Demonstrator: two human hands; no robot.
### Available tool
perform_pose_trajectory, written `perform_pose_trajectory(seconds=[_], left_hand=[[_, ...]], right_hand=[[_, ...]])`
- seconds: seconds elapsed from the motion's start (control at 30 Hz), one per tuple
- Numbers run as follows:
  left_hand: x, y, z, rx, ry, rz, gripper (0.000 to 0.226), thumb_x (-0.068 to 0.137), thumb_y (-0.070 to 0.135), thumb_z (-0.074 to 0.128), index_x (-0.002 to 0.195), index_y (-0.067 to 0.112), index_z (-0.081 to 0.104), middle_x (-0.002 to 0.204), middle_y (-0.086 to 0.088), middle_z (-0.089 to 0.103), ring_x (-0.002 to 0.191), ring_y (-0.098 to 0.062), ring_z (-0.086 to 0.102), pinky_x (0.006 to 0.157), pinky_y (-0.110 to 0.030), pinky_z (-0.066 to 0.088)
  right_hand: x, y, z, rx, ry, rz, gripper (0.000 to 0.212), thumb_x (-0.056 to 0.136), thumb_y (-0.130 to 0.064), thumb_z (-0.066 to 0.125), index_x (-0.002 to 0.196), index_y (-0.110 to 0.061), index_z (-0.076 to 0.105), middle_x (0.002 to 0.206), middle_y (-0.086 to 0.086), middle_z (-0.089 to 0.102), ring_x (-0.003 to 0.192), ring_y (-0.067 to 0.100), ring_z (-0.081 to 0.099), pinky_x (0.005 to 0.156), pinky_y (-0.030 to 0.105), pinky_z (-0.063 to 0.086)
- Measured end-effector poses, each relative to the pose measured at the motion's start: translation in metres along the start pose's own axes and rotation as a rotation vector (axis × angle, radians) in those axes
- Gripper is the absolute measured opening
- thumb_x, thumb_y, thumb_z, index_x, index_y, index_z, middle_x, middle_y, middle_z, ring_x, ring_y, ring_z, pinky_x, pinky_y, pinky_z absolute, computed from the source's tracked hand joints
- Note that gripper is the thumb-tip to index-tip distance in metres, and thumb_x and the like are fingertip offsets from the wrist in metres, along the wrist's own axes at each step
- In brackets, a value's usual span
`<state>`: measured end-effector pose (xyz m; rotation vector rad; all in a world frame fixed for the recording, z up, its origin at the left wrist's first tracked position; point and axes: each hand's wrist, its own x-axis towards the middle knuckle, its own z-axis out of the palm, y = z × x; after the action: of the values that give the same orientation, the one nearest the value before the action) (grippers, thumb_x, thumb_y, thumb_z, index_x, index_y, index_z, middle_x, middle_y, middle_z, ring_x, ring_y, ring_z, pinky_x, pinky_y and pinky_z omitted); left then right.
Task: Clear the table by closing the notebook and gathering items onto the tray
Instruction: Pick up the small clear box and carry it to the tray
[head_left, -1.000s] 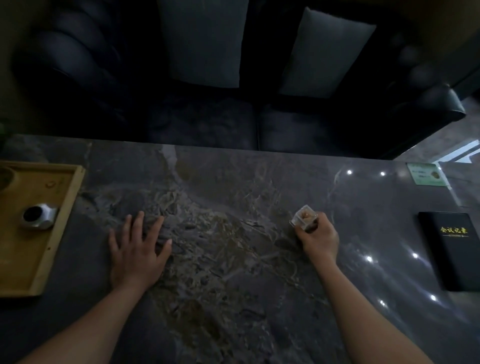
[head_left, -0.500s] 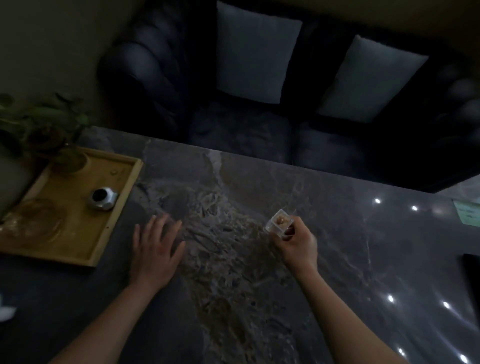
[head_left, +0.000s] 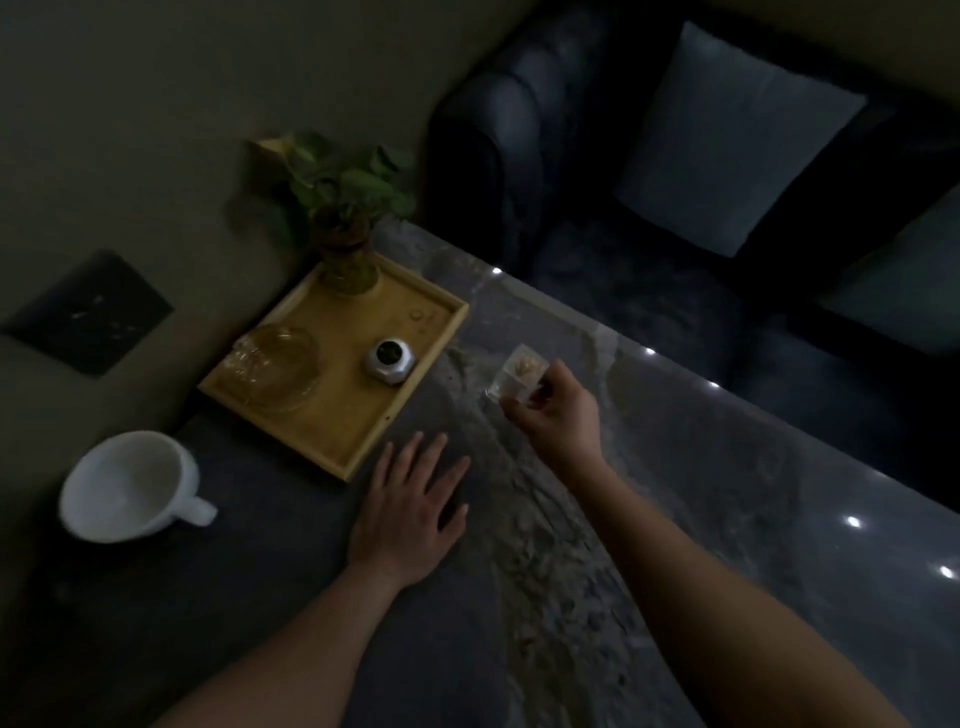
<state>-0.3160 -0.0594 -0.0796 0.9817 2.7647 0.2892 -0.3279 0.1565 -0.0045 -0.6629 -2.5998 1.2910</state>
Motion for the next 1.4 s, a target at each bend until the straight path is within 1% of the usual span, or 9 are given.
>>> perform_pose_trajectory(seconds=[0.23, 0.4, 0.5, 0.63, 0.77, 0.93, 1.23, 1.33, 1.4], left_hand=[[-0.001, 0.0, 0.0, -0.04, 0.009, -0.022, 0.052, 0.09, 0.05, 0.044, 0.14, 0.035, 0.042, 0.156, -0.002, 0.033, 0.145, -0.029, 0.026, 0.116, -0.054, 0.021], [0.001, 0.001, 0.002, -0.071, 0.004, -0.032, 0.052, 0.09, 0.049, 0.044, 0.14, 0.037, 0.04, 0.158, 0.0, 0.031, 0.146, -0.028, 0.024, 0.116, -0.054, 0.02], [0.001, 0.0, 0.001, -0.093, -0.009, -0.041, 0.052, 0.089, 0.048, 0.044, 0.14, 0.038, 0.04, 0.157, 0.001, 0.032, 0.146, -0.027, 0.025, 0.115, -0.054, 0.023], [0.002, 0.0, -0.002, -0.102, -0.015, -0.039, 0.052, 0.089, 0.047, 0.045, 0.14, 0.037, 0.041, 0.157, 0.0, 0.033, 0.145, -0.027, 0.026, 0.115, -0.055, 0.024], [0.002, 0.001, -0.004, -0.107, -0.024, -0.044, 0.053, 0.089, 0.047, 0.046, 0.14, 0.037, 0.041, 0.157, 0.0, 0.033, 0.145, -0.027, 0.028, 0.114, -0.056, 0.026], [0.002, 0.001, -0.003, -0.1, -0.026, -0.043, 0.052, 0.089, 0.048, 0.045, 0.14, 0.038, 0.041, 0.158, 0.0, 0.031, 0.146, -0.027, 0.025, 0.115, -0.054, 0.022], [0.002, 0.0, -0.003, -0.11, -0.02, -0.041, 0.053, 0.089, 0.047, 0.046, 0.141, 0.037, 0.041, 0.158, 0.0, 0.032, 0.146, -0.027, 0.025, 0.114, -0.054, 0.024], [0.002, 0.0, -0.002, -0.109, -0.025, -0.046, 0.052, 0.09, 0.047, 0.045, 0.141, 0.037, 0.041, 0.158, 0.0, 0.032, 0.146, -0.027, 0.025, 0.115, -0.054, 0.024], [0.001, 0.001, -0.002, -0.104, -0.03, -0.048, 0.052, 0.089, 0.048, 0.045, 0.141, 0.038, 0.04, 0.158, 0.001, 0.031, 0.146, -0.026, 0.025, 0.114, -0.054, 0.024]], right_hand=[[0.069, -0.036, 0.046, 0.016, -0.02, -0.062, 0.032, 0.076, -0.034, 0.08, 0.099, -0.023, 0.061, 0.082, -0.015, 0.064, 0.072, -0.004, 0.062, 0.057, 0.013, 0.046], [0.104, -0.045, 0.071, -0.012, -0.001, -0.094, 0.031, 0.075, -0.035, 0.08, 0.096, -0.024, 0.061, 0.081, -0.014, 0.063, 0.074, 0.003, 0.062, 0.064, 0.03, 0.055], [0.118, -0.047, 0.086, -0.089, -0.042, -0.144, 0.032, 0.076, -0.036, 0.078, 0.096, -0.02, 0.061, 0.088, -0.007, 0.065, 0.084, 0.016, 0.062, 0.068, 0.04, 0.055], [0.123, -0.043, 0.1, -0.197, -0.074, -0.189, 0.035, 0.074, -0.041, 0.077, 0.096, -0.021, 0.058, 0.089, -0.003, 0.061, 0.094, 0.019, 0.052, 0.066, 0.033, 0.046], [0.119, -0.038, 0.105, -0.253, -0.08, -0.196, 0.039, 0.072, -0.045, 0.077, 0.098, -0.021, 0.059, 0.093, -0.001, 0.06, 0.102, 0.02, 0.049, 0.07, 0.038, 0.05], [0.115, -0.039, 0.104, -0.261, -0.05, -0.248, 0.037, 0.069, -0.043, 0.079, 0.093, -0.02, 0.06, 0.085, -0.005, 0.055, 0.098, 0.023, 0.049, 0.07, 0.042, 0.051], [0.118, -0.039, 0.105, -0.361, -0.059, -0.226, 0.038, 0.072, -0.044, 0.076, 0.095, -0.018, 0.06, 0.094, 0.003, 0.061, 0.095, 0.024, 0.047, 0.075, 0.041, 0.048], [0.117, -0.039, 0.103, -0.368, -0.065, -0.207, 0.046, 0.072, -0.05, 0.074, 0.101, -0.018, 0.059, 0.099, 0.003, 0.062, 0.097, 0.025, 0.049, 0.078, 0.039, 0.047], [0.115, -0.04, 0.101, -0.323, -0.042, -0.193, 0.06, 0.073, -0.055, 0.071, 0.118, -0.019, 0.055, 0.109, 0.004, 0.063, 0.103, 0.026, 0.051, 0.083, 0.039, 0.047]])
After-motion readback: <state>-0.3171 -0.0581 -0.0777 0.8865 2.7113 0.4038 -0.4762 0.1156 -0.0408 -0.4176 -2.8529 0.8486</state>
